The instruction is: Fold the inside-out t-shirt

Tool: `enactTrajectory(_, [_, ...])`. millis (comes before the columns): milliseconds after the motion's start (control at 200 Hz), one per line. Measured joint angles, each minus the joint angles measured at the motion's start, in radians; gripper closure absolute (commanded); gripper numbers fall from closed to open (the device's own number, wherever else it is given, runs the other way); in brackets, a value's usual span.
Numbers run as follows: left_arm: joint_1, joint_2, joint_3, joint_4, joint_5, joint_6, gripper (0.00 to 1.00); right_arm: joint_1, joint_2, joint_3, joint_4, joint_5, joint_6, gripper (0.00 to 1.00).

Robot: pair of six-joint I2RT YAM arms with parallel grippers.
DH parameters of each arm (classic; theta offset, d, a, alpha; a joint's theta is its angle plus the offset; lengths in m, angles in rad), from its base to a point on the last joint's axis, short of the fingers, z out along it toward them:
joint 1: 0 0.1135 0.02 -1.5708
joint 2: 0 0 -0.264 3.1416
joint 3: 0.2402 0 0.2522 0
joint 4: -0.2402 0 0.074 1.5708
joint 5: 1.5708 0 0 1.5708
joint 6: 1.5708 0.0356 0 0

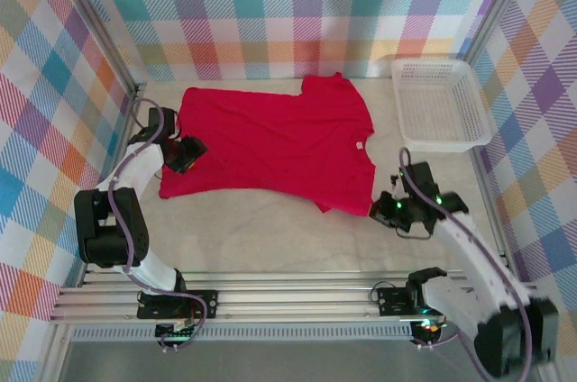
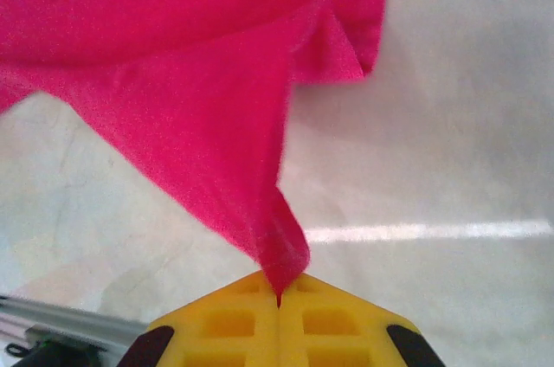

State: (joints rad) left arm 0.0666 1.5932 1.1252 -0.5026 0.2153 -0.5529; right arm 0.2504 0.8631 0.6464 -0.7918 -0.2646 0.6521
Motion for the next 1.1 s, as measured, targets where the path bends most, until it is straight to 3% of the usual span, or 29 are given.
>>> enactTrajectory(115, [0.023,0.0,0.0,-0.004,-0.004,0.0,0.52,0.0,-0.164,-0.08,-0.053,-0.035,0.063,1.0])
enactTrajectory(325, [0.04,-0.006,0.0,-0.029,-0.024,0.008,0.52,0.013,-0.32,-0.224,-0.112,-0.104,0.166,1.0])
enactTrajectory(490, [0.041,-0.022,0.0,-0.05,-0.031,0.02,0.52,0.019,-0.468,-0.241,-0.142,-0.102,0.205,0.98])
enactTrajectory(630, [0.042,-0.029,0.005,-0.073,-0.039,0.027,0.51,0.019,-0.47,-0.216,-0.164,-0.086,0.22,0.75])
enactTrajectory(710, [0.042,-0.035,0.005,-0.076,-0.042,0.027,0.5,0.019,-0.429,-0.187,-0.191,-0.077,0.228,0.53])
enactTrajectory(770, [0.042,-0.041,0.005,-0.08,-0.041,0.027,0.5,0.019,-0.357,-0.158,-0.201,-0.069,0.214,0.44])
enactTrajectory(900, [0.041,-0.048,0.005,-0.084,-0.034,0.027,0.49,0.02,-0.133,-0.064,-0.156,-0.046,0.176,0.42])
enactTrajectory(1100, [0.039,-0.007,0.008,-0.063,-0.016,0.026,0.48,0.02,0.263,0.105,0.074,0.009,0.124,0.45])
